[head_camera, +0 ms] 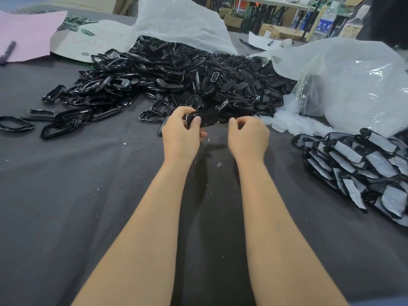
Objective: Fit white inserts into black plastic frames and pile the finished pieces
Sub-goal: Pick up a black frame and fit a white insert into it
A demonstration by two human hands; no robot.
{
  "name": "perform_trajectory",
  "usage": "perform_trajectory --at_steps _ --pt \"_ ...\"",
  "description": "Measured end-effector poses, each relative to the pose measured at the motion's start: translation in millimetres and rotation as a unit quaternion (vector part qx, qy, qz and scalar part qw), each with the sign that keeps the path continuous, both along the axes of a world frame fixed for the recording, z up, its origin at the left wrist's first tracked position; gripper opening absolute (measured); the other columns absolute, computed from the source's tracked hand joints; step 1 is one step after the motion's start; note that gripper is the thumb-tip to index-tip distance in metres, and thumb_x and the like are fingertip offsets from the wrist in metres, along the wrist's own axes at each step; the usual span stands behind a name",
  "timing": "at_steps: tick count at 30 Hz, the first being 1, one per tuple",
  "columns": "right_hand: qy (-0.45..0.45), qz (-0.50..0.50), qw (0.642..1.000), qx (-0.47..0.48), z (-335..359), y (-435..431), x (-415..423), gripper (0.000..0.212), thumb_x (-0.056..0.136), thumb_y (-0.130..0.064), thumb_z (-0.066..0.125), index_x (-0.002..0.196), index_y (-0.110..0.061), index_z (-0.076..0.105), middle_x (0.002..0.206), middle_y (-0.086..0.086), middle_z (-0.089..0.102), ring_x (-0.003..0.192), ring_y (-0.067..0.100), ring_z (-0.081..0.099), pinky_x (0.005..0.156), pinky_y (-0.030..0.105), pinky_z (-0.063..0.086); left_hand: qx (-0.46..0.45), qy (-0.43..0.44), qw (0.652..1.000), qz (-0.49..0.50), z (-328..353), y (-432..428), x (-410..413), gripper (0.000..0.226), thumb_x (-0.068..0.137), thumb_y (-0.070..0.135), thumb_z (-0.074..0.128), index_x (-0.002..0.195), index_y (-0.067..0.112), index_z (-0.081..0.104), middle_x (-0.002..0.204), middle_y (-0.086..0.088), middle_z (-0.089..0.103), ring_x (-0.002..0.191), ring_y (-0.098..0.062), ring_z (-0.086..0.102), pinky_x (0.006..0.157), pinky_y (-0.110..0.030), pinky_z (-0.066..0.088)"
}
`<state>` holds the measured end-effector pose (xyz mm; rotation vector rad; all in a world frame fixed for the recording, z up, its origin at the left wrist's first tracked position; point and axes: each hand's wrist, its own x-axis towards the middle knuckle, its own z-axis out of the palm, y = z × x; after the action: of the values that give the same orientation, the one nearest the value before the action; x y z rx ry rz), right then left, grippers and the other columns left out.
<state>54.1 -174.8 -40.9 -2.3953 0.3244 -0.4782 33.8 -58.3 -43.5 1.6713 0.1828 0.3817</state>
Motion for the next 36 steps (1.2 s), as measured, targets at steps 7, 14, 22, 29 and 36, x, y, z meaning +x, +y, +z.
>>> perform_trajectory --at_steps 7,14,22,29,36 --pt "0.147 -0.023 0.985 -0.093 -4.1 -3.1 1.0 0.050 0.101 -0.038 0.035 0.136 -0.004 0.045 0.148 0.011 0.037 0.143 0.028 0.023 0.117 0.052 0.006 -0.027 0.003 1.000 0.003 -0.5 0.2 1.5 0.015 0.098 0.009 0.052 0.111 0.014 0.055 0.081 -0.006 0.066 0.051 0.002 0.062 0.063 -0.017 0.056" --pt "-0.073 0.008 0.982 0.176 2.4 1.8 0.2 0.011 0.094 -0.019 0.052 0.099 -0.011 0.058 0.103 0.003 0.064 0.096 0.017 0.057 0.083 0.008 0.041 -0.054 0.002 0.998 0.013 -1.0 0.1 2.1 0.015 0.097 0.007 0.050 0.108 0.016 0.054 0.082 -0.009 0.064 0.051 0.003 0.061 0.058 -0.014 0.054" --pt "-0.055 0.097 0.886 0.450 7.7 12.1 0.2 0.019 0.090 -0.004 0.059 0.102 -0.019 0.055 0.090 0.001 0.067 0.082 0.009 0.066 0.081 0.023 0.053 -0.115 -0.017 0.992 0.047 -0.1 4.0 3.0 0.021 0.098 0.007 0.048 0.094 0.027 0.053 0.073 0.000 0.062 0.054 0.001 0.062 0.065 -0.022 0.056" --pt "-0.061 0.091 0.870 0.480 11.9 11.2 -5.4 0.019 0.087 -0.001 0.063 0.082 -0.018 0.055 0.083 0.005 0.068 0.070 0.006 0.065 0.068 0.017 0.053 -0.132 -0.019 0.990 0.052 -0.1 3.9 2.3 0.017 0.099 0.007 0.048 0.100 0.024 0.051 0.075 0.000 0.061 0.055 0.001 0.062 0.065 -0.021 0.056" --pt "-0.081 0.062 0.875 0.474 14.2 8.0 -8.9 0.015 0.089 -0.009 0.062 0.080 -0.020 0.059 0.060 -0.002 0.055 0.044 0.002 0.046 0.044 0.015 0.039 -0.133 -0.011 0.990 0.041 -0.5 4.5 3.2 0.017 0.099 0.007 0.048 0.102 0.022 0.053 0.077 -0.002 0.062 0.054 0.000 0.062 0.064 -0.020 0.055"
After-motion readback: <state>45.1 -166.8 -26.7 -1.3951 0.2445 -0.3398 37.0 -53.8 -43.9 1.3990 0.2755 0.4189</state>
